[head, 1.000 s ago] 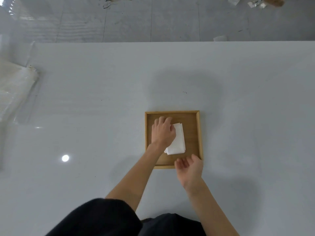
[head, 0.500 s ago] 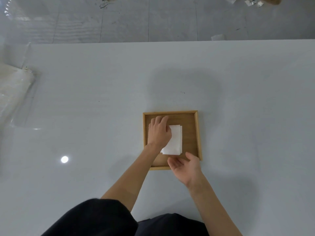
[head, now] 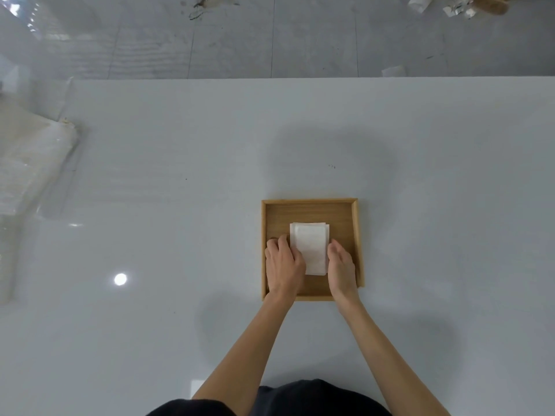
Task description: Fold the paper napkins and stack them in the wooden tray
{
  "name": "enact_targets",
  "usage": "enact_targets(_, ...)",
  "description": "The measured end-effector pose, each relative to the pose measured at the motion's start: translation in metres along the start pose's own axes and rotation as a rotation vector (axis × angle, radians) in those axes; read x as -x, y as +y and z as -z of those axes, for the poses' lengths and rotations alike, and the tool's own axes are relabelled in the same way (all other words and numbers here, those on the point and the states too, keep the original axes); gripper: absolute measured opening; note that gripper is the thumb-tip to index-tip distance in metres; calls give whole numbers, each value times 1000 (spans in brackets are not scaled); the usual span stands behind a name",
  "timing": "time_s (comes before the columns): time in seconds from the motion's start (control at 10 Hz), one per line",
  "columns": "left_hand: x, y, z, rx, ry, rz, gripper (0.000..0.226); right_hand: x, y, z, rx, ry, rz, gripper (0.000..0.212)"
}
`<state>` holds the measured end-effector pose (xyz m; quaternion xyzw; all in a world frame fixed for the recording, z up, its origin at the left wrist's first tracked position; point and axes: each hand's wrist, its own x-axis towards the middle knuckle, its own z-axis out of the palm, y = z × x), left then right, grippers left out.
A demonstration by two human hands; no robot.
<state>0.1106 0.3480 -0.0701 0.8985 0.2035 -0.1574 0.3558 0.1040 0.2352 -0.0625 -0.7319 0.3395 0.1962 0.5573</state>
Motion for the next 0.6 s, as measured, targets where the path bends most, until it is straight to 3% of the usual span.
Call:
enact_targets(0.3,14,-6,10,-40,-45,-76,33,3,2,15,271,39,179,54)
enact_targets(0.4,22,9,31,-102,-16,-188,19,17,-13,34,422,35,330,54)
enact_targets(0.5,27,35,63,-154,28,-331,9,27,-38,67,540,132,558,44)
enact_targets(0.6,35,80,108,-127,141,-490,14,49,-83,108,443,261,761,22)
